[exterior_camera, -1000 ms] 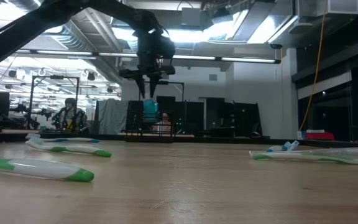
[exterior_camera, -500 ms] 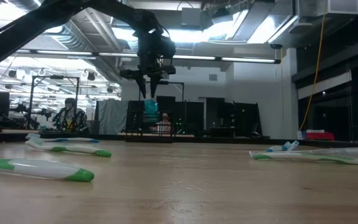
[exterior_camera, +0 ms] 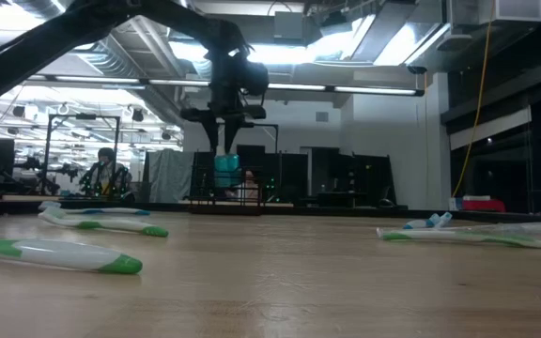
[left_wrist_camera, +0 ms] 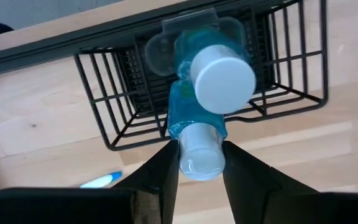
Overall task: Pick & Place toothbrushing station
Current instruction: Put the blue mouthwash bottle into the black wire organizer, then put the blue toothbrush into the black wire organizer
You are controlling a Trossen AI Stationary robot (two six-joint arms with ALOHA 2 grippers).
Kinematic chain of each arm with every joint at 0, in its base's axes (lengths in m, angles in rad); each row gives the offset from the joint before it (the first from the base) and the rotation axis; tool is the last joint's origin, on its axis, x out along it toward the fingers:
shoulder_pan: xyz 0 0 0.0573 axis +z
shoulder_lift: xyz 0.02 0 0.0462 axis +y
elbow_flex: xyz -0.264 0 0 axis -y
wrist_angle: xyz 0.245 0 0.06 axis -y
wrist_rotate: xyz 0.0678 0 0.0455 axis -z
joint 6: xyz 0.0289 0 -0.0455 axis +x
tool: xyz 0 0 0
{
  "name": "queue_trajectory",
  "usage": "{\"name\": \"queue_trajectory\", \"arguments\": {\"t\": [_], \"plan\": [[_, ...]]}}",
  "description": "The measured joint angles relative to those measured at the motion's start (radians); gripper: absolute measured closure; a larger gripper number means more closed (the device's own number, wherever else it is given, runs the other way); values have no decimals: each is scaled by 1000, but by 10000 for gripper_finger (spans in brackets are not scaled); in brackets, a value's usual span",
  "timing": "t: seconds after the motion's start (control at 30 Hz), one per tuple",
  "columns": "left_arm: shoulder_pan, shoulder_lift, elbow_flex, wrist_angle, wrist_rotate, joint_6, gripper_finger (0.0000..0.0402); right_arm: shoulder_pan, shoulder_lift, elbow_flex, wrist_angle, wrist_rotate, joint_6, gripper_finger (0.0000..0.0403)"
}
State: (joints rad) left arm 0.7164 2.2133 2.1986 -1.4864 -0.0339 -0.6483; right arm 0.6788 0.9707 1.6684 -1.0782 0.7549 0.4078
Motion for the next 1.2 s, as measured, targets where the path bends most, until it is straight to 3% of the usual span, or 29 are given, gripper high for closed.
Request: {"name": "queue_trajectory", "arguments": {"t": [0.97, 1.2], "plan": [[-17, 27, 1, 7, -59, 75, 265, 0, 0, 0, -1, 16, 4, 175], [-25, 25, 99, -50, -106, 122, 267, 0, 0, 0, -1, 25, 2, 175]]}}
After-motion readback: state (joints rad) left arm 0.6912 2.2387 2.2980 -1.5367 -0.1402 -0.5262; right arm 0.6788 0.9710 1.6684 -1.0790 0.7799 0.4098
